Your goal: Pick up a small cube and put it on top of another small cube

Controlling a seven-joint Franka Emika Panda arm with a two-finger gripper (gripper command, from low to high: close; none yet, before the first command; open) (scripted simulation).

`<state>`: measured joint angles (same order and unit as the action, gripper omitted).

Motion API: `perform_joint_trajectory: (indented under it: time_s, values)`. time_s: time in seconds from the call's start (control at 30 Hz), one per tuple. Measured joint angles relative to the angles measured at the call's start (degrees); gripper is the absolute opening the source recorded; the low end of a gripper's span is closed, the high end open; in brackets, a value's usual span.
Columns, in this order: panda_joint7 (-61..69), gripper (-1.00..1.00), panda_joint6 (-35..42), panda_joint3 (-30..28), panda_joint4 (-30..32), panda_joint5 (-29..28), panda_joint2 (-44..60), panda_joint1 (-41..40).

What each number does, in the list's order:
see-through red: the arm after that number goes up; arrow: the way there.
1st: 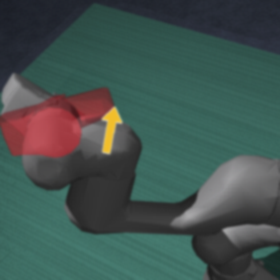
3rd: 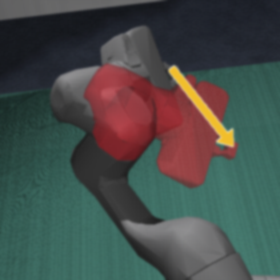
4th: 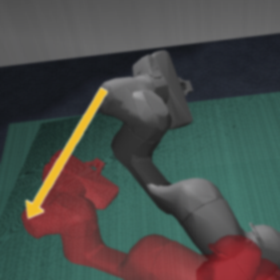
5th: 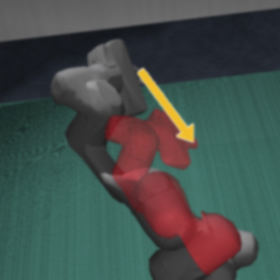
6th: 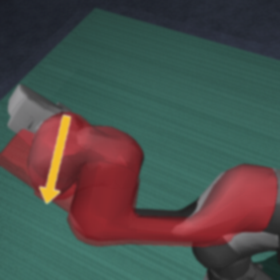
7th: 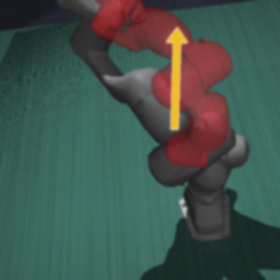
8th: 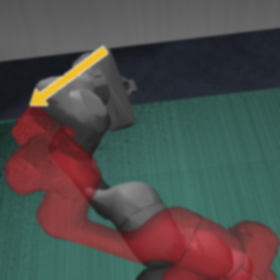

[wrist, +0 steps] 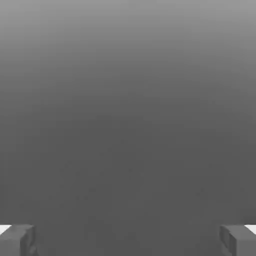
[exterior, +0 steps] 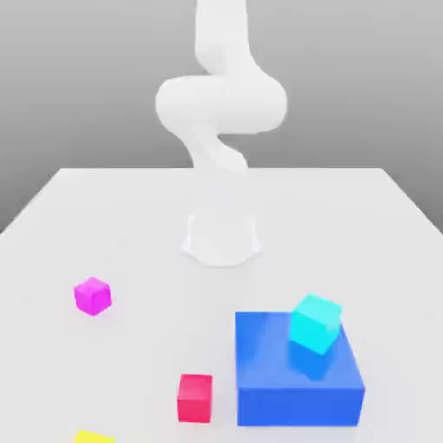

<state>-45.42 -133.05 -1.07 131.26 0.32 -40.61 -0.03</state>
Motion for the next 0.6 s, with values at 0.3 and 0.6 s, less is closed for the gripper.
perform_joint_trajectory:
  time_s: [0.3,0.6]
  values:
    - [2.12,0.0,-4.6,-3.75,-1.9,1.99,19.03,-0.6]
    - [4.87,0.0,-9.1,-6.67,-3.76,4.87,37.74,-2.31]
